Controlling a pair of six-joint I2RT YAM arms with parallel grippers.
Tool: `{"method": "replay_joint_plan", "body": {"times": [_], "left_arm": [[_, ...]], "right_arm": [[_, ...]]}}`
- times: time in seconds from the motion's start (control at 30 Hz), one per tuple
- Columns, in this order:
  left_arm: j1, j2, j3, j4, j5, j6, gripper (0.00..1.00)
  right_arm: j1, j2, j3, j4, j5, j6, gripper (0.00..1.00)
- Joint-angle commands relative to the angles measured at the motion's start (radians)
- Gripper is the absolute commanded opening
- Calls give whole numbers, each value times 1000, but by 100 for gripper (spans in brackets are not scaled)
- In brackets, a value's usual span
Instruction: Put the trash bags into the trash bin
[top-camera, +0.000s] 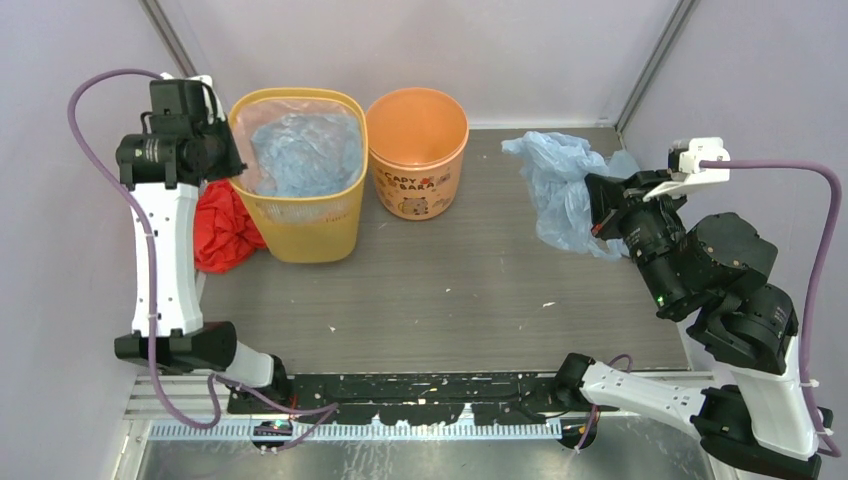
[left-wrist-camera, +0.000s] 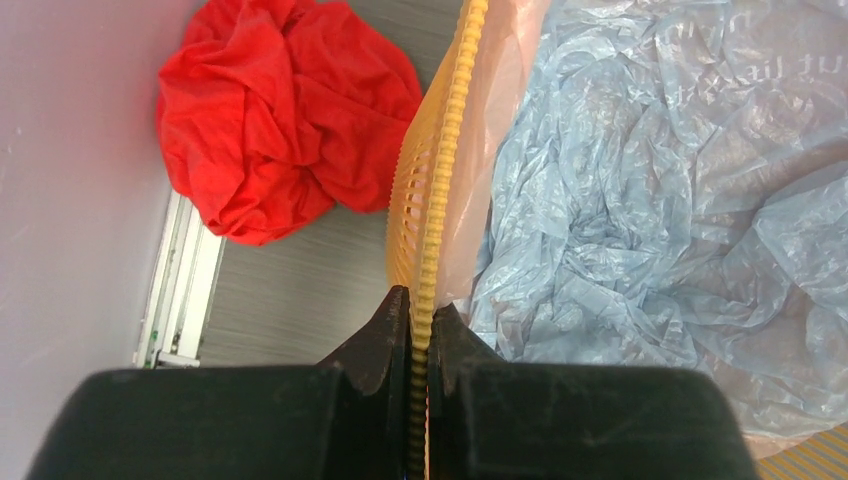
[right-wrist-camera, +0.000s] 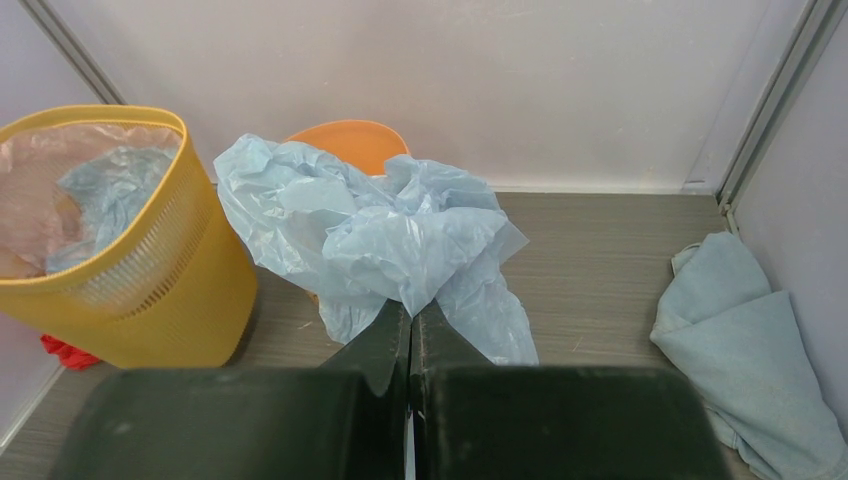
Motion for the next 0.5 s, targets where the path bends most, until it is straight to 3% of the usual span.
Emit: {"method": "replay_joint_plan", "body": {"times": [0.0,0.3,0.47], "left_arm": [[89,50,87,245,123,-63,0],[116,161,36,583,119,-73,0],[126,281,103,666,111,-72,0]], "right_arm": [[4,20,34,6,-8,7,1],[3,52,43,-16,-14,27,1],[3,78,34,-16,-12,30,1]]}}
